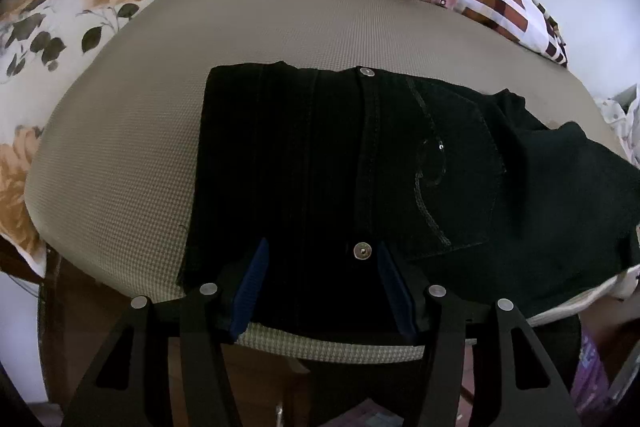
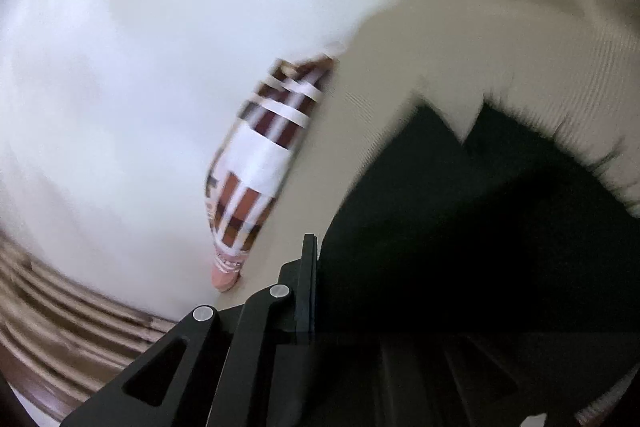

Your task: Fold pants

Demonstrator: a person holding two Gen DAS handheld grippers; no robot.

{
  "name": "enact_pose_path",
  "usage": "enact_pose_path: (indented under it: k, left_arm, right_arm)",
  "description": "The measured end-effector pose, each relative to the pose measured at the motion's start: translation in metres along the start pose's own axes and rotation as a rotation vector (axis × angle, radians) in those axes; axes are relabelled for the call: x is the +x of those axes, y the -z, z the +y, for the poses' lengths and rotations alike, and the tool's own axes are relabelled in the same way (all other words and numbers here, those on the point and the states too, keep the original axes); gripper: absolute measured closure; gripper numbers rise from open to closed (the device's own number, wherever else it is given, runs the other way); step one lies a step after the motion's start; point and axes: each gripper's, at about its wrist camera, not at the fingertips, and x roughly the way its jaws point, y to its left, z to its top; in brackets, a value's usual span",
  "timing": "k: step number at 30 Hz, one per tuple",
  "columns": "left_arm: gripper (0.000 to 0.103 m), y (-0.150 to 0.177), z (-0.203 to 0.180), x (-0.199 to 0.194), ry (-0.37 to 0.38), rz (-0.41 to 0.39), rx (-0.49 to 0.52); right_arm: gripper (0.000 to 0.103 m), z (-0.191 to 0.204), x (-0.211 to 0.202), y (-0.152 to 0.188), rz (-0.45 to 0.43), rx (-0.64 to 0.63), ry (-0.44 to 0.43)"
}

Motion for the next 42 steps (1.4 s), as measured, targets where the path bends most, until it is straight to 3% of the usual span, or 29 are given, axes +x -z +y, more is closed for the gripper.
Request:
enact_pose_path:
  k: [5, 7, 12, 15, 18, 20, 23, 24, 26, 28, 33, 37, 39, 42]
  left_arm:
    - [0.044, 0.000, -0.004, 0.002, -0.011, -0.004, 0.027]
    - [0.044, 0.000, -0.004, 0.003, -0.013, -0.004, 0.041]
    - [0.042, -0.001, -0.004, 0.004, -0.010, 0.004, 0.043]
    - [0.041, -0.001, -0.003, 0.004, -0.005, -0.001, 0.036]
    - [0.036, 0.001, -0.007, 0.005, -0.010, -0.007, 0.053]
    - [0.031, 0.001, -0.011, 0.006, -0.012, -0.003, 0.075]
    - [0.028, 0.001, -0.014, 0.007, -0.013, -0.001, 0.099]
    - [0.028, 0.001, -0.013, 0.007, -0.008, -0.003, 0.099]
    - [0.028, 0.001, -0.012, 0.007, -0.001, -0.009, 0.098]
    - [0.028, 0.002, -0.012, 0.007, 0.005, -0.014, 0.104]
    - [0.028, 0.001, -0.011, 0.007, 0.016, -0.003, 0.118]
    - [0.027, 0.001, -0.012, 0.007, 0.027, 0.002, 0.135]
    - [0.025, 0.001, -0.013, 0.007, 0.033, 0.007, 0.145]
    - [0.023, 0.000, -0.015, 0.008, 0.033, 0.021, 0.163]
  right_arm:
    - [0.097, -0.077, -0.033, 0.033, 0.046, 0.143, 0.135]
    - [0.101, -0.108, -0.038, 0.045, 0.043, 0.248, 0.114]
    - [0.098, -0.097, -0.042, 0.040, 0.025, 0.196, 0.095]
    - [0.097, -0.098, -0.045, 0.037, 0.014, 0.195, 0.030]
    - [0.091, -0.101, -0.038, 0.030, 0.035, 0.245, -0.060]
    - [0.062, -0.101, -0.028, 0.028, 0.040, 0.290, -0.096]
    - [0.056, -0.090, -0.022, 0.026, 0.036, 0.257, -0.081]
    - [0.058, -0.085, -0.019, 0.024, 0.052, 0.221, -0.044]
    - [0.095, -0.079, -0.015, 0.022, 0.102, 0.151, 0.071]
    - [0.097, -0.079, -0.015, 0.021, 0.114, 0.174, 0.093]
    - [0.098, -0.053, -0.069, 0.005, -0.020, 0.074, 0.105]
    - [0.099, -0.095, -0.064, 0.018, 0.052, 0.144, 0.207]
    - [0.102, -0.117, -0.063, 0.028, 0.043, 0.197, 0.170]
    - [0.101, -0.112, -0.064, 0.028, 0.020, 0.155, 0.182]
